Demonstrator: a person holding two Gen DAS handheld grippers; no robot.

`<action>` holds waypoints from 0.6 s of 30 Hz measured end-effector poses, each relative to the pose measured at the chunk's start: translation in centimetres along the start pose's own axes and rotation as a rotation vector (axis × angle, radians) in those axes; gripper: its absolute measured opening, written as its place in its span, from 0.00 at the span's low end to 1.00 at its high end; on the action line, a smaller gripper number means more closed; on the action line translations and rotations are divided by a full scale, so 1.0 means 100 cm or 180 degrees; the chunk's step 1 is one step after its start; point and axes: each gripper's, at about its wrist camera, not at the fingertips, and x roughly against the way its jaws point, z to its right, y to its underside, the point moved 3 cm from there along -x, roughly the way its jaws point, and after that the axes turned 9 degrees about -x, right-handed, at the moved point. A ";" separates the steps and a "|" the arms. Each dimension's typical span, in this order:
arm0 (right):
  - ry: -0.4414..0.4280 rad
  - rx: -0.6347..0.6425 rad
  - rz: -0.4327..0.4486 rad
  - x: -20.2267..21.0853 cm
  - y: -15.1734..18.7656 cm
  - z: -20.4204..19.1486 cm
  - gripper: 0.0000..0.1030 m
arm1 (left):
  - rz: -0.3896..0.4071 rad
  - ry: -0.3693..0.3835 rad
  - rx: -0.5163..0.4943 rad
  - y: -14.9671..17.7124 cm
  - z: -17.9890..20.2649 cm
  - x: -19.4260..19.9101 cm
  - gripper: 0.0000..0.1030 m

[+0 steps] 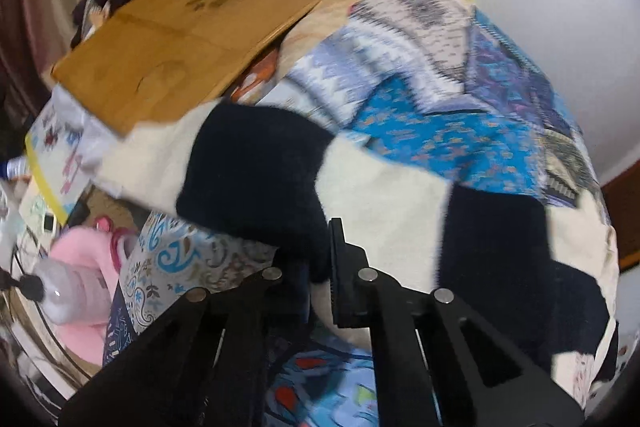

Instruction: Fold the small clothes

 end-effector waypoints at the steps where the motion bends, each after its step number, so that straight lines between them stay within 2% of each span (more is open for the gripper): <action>1: 0.0001 0.0001 0.0015 0.002 0.000 0.001 0.84 | 0.0053 0.0038 -0.0057 -0.003 0.008 0.008 0.06; 7: 0.0019 0.0018 0.0098 0.013 -0.004 0.005 0.84 | 0.0448 0.0318 -0.0508 -0.020 0.069 0.068 0.06; 11: 0.0011 0.0016 0.0156 0.020 -0.005 0.007 0.84 | 0.0647 0.0594 -0.0788 -0.026 0.118 0.109 0.06; 18: 0.0010 -0.0040 0.0235 0.031 -0.005 0.018 0.84 | 0.0769 0.0990 -0.1219 -0.016 0.200 0.143 0.06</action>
